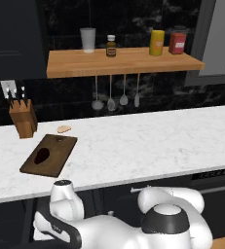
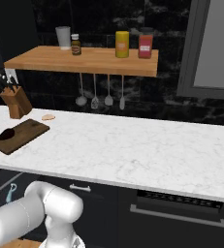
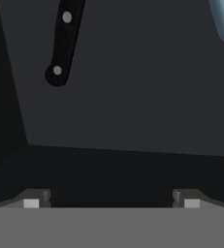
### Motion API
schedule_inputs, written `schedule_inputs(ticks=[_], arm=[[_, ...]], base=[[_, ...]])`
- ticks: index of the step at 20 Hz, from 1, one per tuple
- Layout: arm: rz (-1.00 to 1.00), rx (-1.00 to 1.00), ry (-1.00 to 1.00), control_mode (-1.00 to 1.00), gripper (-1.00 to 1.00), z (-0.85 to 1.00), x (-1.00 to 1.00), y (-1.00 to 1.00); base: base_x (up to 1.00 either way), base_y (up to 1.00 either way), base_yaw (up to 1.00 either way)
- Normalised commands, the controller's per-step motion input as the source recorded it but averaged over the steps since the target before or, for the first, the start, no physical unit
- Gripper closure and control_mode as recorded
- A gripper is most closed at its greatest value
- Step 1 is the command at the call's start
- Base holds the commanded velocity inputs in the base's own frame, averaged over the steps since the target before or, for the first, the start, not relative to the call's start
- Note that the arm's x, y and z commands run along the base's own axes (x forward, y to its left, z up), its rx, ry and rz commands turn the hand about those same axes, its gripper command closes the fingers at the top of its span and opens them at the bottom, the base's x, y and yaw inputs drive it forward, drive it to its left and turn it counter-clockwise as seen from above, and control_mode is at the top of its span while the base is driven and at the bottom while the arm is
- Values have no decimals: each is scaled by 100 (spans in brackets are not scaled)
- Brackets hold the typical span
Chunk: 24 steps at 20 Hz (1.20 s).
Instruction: Place the appropriate cutting tool for cutting the avocado skin on the cutting board.
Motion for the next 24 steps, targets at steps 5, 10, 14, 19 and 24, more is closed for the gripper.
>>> schedule_inputs(ticks=[5,10,14,19,24], arm=[[0,0,4,-100,-100,0,-72,3],[0,-4,3,-100,-100,8,-23,3],[-3,-9,3,-100,-100,14,47,0],[-2,-9,0,-100,-100,10,46,3],[-1,-7,0,-100,-100,0,19,16]], base=[[0,0,0],[0,0,0],[0,0,0],[0,0,0],[0,0,0]])
